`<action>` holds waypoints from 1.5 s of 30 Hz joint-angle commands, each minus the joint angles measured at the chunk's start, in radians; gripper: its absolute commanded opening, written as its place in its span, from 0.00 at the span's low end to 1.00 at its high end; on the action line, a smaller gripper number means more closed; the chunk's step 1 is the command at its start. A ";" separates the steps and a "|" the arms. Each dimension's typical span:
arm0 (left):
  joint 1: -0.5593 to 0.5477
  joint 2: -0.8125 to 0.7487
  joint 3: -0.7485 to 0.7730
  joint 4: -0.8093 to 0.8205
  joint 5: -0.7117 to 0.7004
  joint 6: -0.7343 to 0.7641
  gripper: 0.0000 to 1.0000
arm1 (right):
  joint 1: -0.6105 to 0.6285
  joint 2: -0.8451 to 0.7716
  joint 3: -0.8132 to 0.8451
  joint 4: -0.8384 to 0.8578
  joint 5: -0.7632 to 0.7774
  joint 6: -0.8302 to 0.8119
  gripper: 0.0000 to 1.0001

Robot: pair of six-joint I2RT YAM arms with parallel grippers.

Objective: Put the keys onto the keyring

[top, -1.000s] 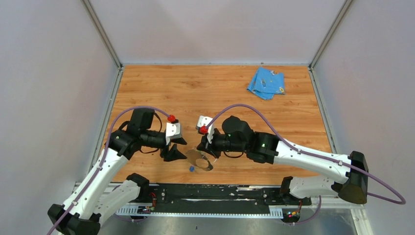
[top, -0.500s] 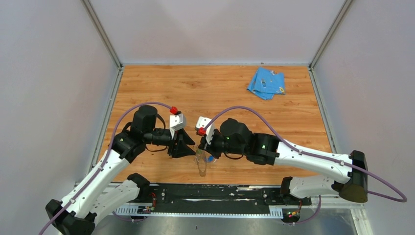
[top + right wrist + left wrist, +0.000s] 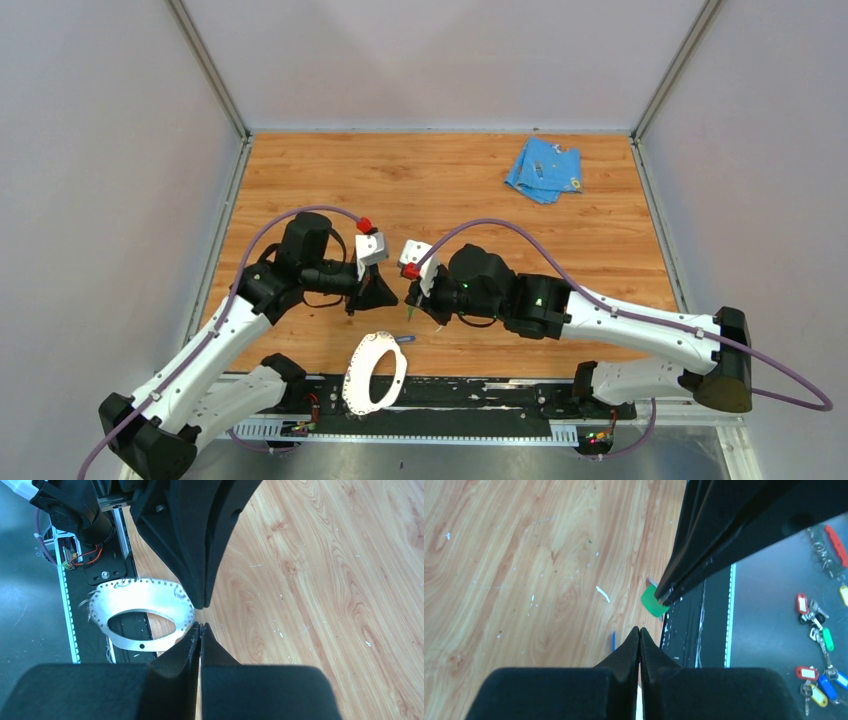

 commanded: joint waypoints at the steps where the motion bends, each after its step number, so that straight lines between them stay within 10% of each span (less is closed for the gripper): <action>1: -0.007 -0.022 -0.008 -0.133 -0.024 0.193 0.00 | 0.016 -0.037 0.012 -0.002 0.042 -0.013 0.00; 8: -0.006 -0.066 -0.028 -0.168 -0.160 0.395 0.03 | -0.006 -0.088 -0.096 -0.050 0.194 0.005 0.01; 16: 0.014 -0.021 0.062 -0.167 -0.272 0.357 0.44 | -0.135 -0.041 -0.376 0.012 0.252 0.170 0.00; 23: 0.158 0.093 0.154 -0.322 -0.237 0.404 0.80 | -0.063 -0.001 -0.357 0.119 0.019 0.004 0.62; 32: 0.284 0.128 0.187 -0.332 -0.322 0.440 0.81 | 0.104 0.231 -0.193 0.140 -0.271 -0.104 0.68; 45: 0.408 0.134 0.229 -0.333 -0.439 0.509 0.82 | 0.258 0.578 0.039 0.142 -0.216 0.010 0.63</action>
